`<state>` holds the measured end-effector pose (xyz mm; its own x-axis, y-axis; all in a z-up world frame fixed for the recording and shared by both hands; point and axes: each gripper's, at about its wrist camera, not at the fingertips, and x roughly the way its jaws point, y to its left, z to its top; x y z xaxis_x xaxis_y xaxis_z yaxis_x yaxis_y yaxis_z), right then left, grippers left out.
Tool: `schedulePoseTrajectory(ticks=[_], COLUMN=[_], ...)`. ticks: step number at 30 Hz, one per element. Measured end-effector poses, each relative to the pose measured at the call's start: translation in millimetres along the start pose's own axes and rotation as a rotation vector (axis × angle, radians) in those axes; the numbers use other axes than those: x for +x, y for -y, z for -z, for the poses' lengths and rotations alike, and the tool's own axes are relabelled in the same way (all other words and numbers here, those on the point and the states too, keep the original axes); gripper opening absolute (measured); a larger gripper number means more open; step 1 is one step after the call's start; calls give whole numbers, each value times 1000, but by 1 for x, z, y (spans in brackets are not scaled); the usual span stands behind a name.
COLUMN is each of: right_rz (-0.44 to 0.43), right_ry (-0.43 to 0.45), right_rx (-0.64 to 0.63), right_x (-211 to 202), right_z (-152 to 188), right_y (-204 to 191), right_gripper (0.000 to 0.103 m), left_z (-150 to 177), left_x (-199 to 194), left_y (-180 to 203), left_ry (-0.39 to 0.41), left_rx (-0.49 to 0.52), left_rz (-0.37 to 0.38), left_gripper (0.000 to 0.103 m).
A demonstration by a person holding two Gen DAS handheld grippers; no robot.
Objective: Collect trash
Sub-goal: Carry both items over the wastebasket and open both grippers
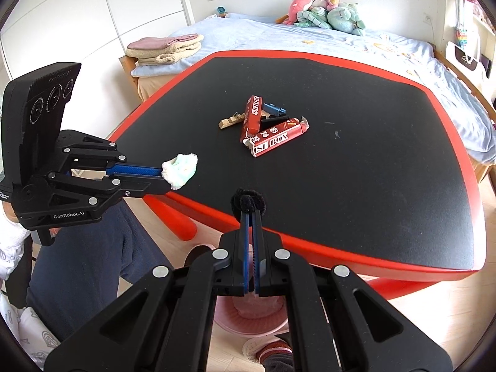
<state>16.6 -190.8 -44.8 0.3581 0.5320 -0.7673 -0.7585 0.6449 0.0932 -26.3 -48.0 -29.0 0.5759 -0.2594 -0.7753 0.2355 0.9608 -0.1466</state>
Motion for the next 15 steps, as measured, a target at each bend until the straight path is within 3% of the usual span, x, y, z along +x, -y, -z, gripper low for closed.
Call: schedulePoseTrajectory(ticks=[15], right_rz=[-29], right_ry=[-111], right_rx=[33], right_x=[5], right_z=[57], right_y=[-7], right_gripper=[1], left_z=[31], left_x=[17], left_y=[32], left_ry=[-94], left_rx=[24], left_rz=[68], left_gripper=[8])
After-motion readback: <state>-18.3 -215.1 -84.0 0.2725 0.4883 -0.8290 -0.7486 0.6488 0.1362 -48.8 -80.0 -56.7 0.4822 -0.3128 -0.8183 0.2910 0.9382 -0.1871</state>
